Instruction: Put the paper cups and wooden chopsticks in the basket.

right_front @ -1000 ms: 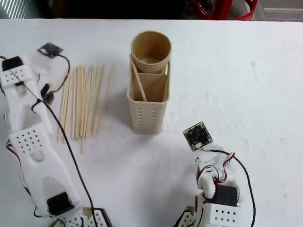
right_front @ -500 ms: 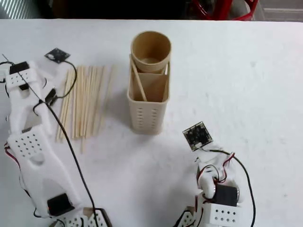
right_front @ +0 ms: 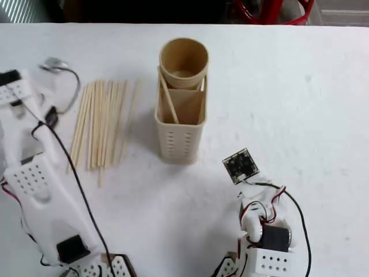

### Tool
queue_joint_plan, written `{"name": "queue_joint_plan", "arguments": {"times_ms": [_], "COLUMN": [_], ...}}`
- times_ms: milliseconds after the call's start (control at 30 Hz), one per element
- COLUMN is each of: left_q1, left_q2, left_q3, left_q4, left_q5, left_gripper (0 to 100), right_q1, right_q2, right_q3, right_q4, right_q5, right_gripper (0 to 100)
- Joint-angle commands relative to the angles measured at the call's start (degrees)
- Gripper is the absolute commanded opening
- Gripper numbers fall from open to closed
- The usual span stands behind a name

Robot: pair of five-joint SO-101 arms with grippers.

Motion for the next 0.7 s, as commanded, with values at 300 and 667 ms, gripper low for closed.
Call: {"name": "queue_joint_plan", "arguments": {"times_ms": [300, 667], "left_q1": [5.49, 38.81], "left_q2": [-26.59, -48.92], "left_q3": [-10.99, -6.95], "left_q4": [5.10, -0.09], "left_q5": [19.52, 41.23], "left_gripper": [2, 2], "right_q1": [-0.22, -0.22], "right_q2": [-0.40, -0.40], "right_q3": [0.53, 0.53], "right_q4": [0.22, 0.22], "right_q5": [0.26, 0.26], "right_gripper": [2.9, 2.9]}}
